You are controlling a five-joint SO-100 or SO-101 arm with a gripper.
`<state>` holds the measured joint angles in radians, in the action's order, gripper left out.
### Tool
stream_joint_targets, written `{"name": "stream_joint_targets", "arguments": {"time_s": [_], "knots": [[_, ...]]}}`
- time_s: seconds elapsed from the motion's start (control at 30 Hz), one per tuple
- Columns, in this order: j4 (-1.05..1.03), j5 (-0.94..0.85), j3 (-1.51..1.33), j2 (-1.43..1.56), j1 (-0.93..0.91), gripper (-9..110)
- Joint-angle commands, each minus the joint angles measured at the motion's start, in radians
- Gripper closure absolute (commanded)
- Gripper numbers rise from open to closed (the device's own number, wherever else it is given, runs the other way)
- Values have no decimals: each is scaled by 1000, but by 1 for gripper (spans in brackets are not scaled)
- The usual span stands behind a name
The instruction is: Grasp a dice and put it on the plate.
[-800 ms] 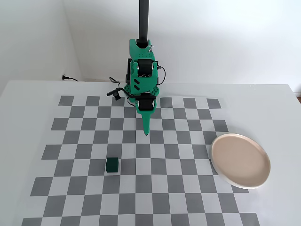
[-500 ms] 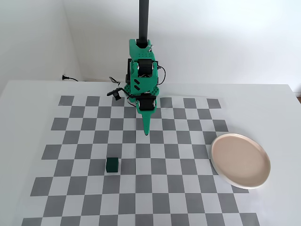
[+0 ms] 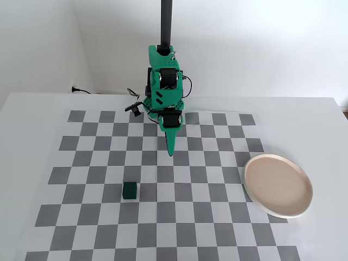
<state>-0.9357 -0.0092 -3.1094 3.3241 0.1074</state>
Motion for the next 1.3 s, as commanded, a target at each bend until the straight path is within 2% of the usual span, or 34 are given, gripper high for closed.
{"name": "stream_joint_targets", "arguments": {"time_s": [0.0,0.1,0.27,0.5,0.93,1.0,1.27], "knots": [[2,-28,15,9,31,106],[49,-51,15,9,29,106],[198,-380,15,9,-38,106],[284,-692,17,9,-69,106],[270,-1371,15,9,-3,106],[262,-1453,15,9,2,100],[365,-1557,15,11,8,87]]}}
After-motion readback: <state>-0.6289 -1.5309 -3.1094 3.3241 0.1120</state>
